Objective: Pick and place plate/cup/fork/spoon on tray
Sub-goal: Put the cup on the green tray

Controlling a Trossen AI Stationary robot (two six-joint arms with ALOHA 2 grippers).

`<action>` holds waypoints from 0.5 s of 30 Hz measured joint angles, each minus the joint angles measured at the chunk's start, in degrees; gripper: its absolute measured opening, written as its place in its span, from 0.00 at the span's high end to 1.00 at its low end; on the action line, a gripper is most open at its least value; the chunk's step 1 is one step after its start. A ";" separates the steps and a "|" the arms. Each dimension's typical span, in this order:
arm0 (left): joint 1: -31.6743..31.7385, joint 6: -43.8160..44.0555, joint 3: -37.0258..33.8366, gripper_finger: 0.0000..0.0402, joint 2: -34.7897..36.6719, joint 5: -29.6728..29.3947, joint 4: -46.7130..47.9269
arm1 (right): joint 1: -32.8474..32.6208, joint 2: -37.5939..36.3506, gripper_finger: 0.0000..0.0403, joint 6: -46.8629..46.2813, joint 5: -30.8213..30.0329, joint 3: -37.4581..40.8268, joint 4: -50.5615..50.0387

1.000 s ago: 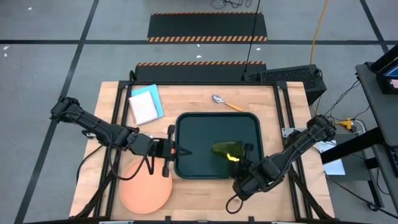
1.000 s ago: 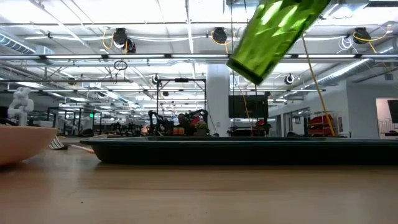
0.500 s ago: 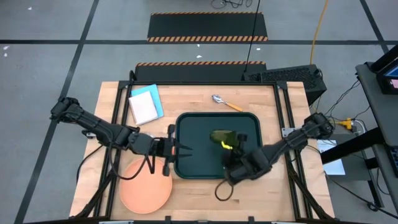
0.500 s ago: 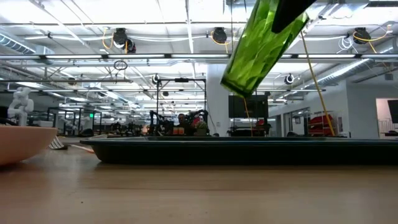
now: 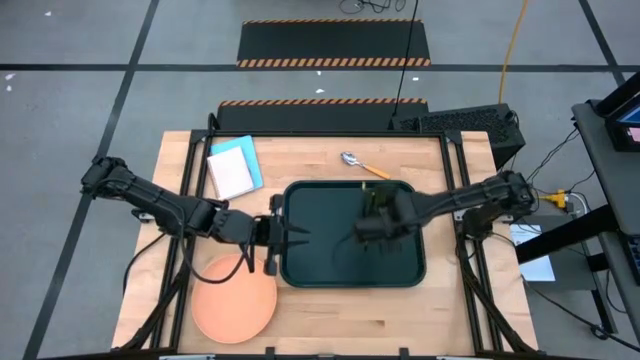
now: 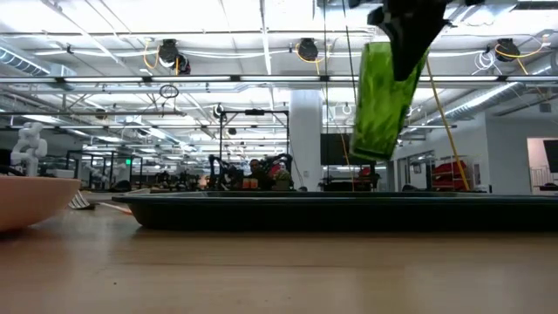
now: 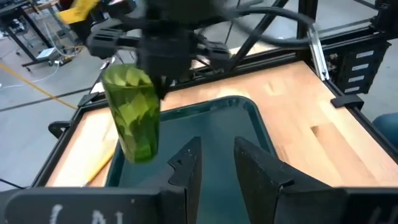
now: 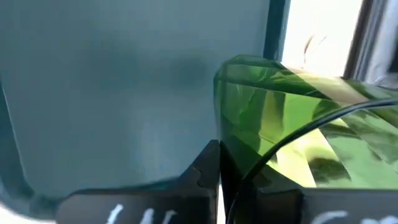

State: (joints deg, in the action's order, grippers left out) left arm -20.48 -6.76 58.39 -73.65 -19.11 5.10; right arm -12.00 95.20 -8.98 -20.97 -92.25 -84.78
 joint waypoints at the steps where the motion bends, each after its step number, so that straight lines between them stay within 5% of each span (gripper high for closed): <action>1: -0.01 -0.01 0.00 0.75 0.00 0.00 0.04 | 1.11 -0.46 0.99 0.62 0.73 0.00 -0.70; 15: -0.01 1.15 0.00 0.75 0.00 0.00 1.89 | 13.71 -3.82 0.98 -0.48 6.38 0.00 -1.40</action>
State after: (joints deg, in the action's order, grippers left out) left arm -20.49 -5.61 58.39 -73.65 -19.11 6.99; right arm 1.71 91.38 -9.46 -14.59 -92.25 -86.18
